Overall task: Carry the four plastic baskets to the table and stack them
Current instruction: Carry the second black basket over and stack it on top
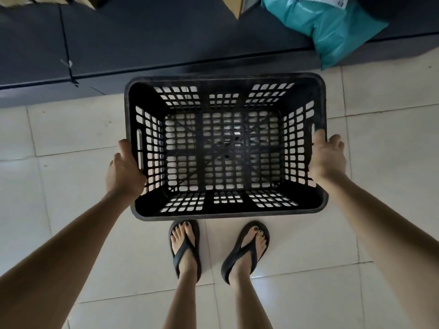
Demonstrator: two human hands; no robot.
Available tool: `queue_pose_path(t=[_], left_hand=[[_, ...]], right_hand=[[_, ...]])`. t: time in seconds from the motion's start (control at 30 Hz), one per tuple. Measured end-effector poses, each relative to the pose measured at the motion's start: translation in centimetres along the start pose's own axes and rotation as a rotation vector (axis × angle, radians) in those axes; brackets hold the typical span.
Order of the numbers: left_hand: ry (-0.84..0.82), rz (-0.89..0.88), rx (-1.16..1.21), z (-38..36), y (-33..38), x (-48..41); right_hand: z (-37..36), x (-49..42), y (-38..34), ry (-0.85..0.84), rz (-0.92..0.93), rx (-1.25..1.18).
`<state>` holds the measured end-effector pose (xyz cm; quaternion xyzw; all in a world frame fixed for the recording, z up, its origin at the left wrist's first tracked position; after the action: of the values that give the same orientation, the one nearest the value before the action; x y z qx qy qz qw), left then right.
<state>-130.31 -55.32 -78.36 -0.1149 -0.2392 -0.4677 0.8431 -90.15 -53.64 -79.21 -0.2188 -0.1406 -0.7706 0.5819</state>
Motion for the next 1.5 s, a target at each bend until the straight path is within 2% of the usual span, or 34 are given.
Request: queue_pose_path(t=[0.2,0.37,0.57,0.77,1.0,1.23,1.5], left_hand=[[-0.027,0.006,-0.144,4.7,1.8,2.5],[-0.079,-0.088,-0.232,9.3,4.5,7.2],[-0.036,-0.178,-0.361,15.0,11.1,15.3],[0.006,-0.319,-0.425,21.6,21.8,24.1],[0.033,-0.450,-0.406,27.6,35.6,34.3],[0.031,-0.590,-0.380,30.1,50.5,41.8],[0.033,-0.719,-0.372,30.2,68.0,47.4]], right_hand=[[4.1,3.8,2.9,0.002,-0.049,-0.060],[8.9,8.9,7.7,0.000,-0.118,-0.128],[15.2,16.2,14.8,0.080,-0.259,-0.207],[22.7,21.9,24.4,0.152,-0.385,-0.262],[34.0,26.0,36.8,0.257,-0.437,-0.253],[44.0,25.9,50.2,0.264,-0.531,-0.307],[52.8,21.6,65.6,0.308,-0.610,-0.284]])
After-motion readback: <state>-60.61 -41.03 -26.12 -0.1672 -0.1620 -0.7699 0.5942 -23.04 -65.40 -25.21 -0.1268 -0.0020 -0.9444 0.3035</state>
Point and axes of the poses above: each hand's wrist, its own x-axis away from the middle knuckle, its own z-axis out of the back of the hand, y = z × x, the point moved 2 cm from there along -x, towards the middle knuckle, and after that the axes turned 8 degrees about z, right-handed, at the moved point
